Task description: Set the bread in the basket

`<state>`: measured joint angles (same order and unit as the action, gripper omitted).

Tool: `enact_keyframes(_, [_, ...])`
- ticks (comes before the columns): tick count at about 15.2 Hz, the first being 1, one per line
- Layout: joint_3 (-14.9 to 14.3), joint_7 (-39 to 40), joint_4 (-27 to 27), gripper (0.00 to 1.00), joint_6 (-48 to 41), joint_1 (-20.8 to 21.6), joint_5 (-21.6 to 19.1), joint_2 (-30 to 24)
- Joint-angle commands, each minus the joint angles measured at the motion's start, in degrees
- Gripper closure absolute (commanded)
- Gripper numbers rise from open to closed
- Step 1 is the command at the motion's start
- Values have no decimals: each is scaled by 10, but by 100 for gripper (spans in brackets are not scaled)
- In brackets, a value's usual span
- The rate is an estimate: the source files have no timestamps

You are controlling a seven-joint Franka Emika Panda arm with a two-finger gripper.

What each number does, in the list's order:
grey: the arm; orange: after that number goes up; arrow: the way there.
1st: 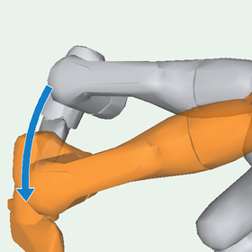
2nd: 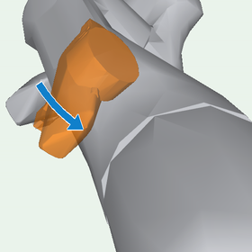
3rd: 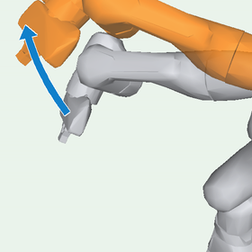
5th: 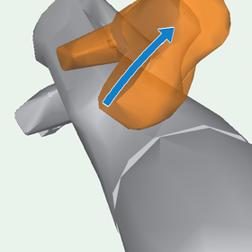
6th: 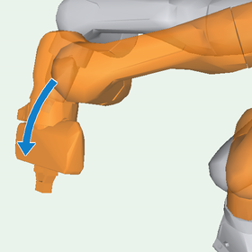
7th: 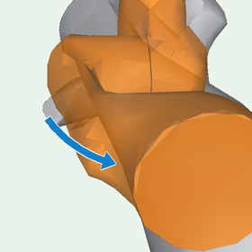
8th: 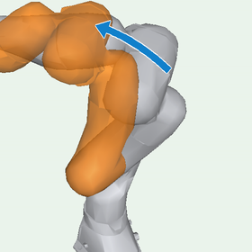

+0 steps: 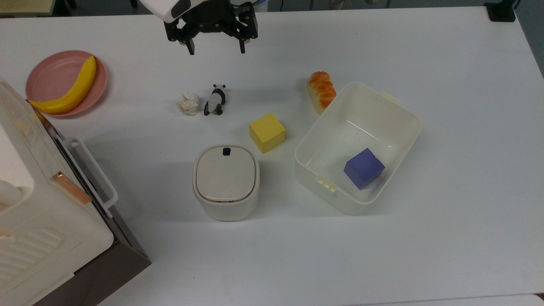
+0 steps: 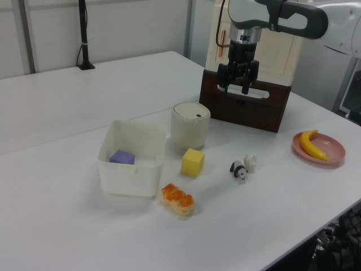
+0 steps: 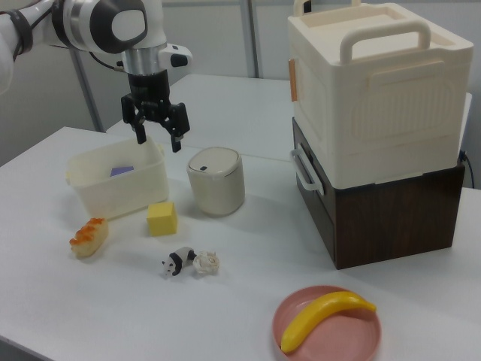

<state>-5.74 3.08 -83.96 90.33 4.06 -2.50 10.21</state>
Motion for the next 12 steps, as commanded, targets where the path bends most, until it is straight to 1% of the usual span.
enact_keyframes(1, [-9, -28, -2, 0, -28, 11, -5, -19])
enact_keyframes(3, [-8, -34, -5, 0, -29, 13, -8, -17])
enact_keyframes(6, [-10, -72, -2, 0, -29, 9, -9, -18])
enact_keyframes(12, [-8, -73, -1, 0, -43, 10, -8, -16])
